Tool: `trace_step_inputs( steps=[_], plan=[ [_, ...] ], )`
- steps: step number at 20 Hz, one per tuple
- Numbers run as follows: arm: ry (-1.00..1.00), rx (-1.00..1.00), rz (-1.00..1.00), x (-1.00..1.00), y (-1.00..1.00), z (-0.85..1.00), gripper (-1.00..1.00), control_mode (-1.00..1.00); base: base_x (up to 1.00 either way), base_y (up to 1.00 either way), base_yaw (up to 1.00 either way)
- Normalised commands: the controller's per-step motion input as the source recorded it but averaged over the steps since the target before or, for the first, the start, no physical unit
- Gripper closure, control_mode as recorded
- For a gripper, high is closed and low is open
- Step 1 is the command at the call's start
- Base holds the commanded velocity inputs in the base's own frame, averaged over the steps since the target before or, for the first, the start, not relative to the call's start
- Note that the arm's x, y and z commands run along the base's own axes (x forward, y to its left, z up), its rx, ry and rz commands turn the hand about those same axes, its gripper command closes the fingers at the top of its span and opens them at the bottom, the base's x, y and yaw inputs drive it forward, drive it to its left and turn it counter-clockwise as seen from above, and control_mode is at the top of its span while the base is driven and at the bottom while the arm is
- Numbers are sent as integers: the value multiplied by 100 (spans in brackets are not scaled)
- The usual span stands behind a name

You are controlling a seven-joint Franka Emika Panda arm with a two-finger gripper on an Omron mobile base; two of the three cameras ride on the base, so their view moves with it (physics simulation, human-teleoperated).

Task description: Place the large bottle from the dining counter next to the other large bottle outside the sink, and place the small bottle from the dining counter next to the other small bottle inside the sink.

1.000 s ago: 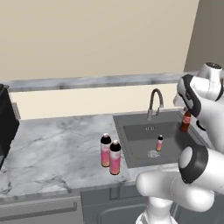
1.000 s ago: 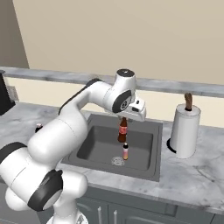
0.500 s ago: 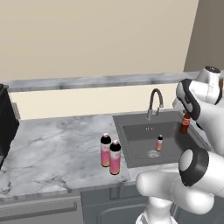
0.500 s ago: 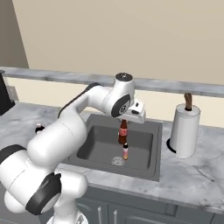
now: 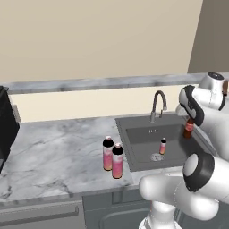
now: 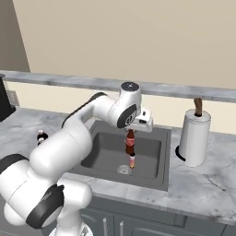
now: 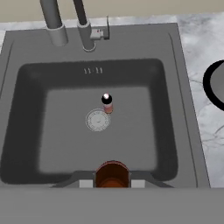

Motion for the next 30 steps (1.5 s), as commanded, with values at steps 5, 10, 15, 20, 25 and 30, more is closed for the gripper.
trace_step_inputs(
  steps=[5, 10, 15, 20, 25, 30],
  plan=[
    [-5, -1, 5, 3, 0, -21, 100, -100, 0, 0, 0],
    [-5, -2, 4, 1, 0, -23, 100, -100, 0, 0, 0],
    [-2, -4, 3, 0, 0, -20, 100, -100, 0, 0, 0],
    [0, -4, 2, 0, 0, -17, 100, -100, 0, 0, 0],
    [0, -2, 2, 0, 0, -15, 100, -100, 0, 0, 0],
    [0, 0, 2, 0, 0, -17, 100, -100, 0, 0, 0]
  ],
)
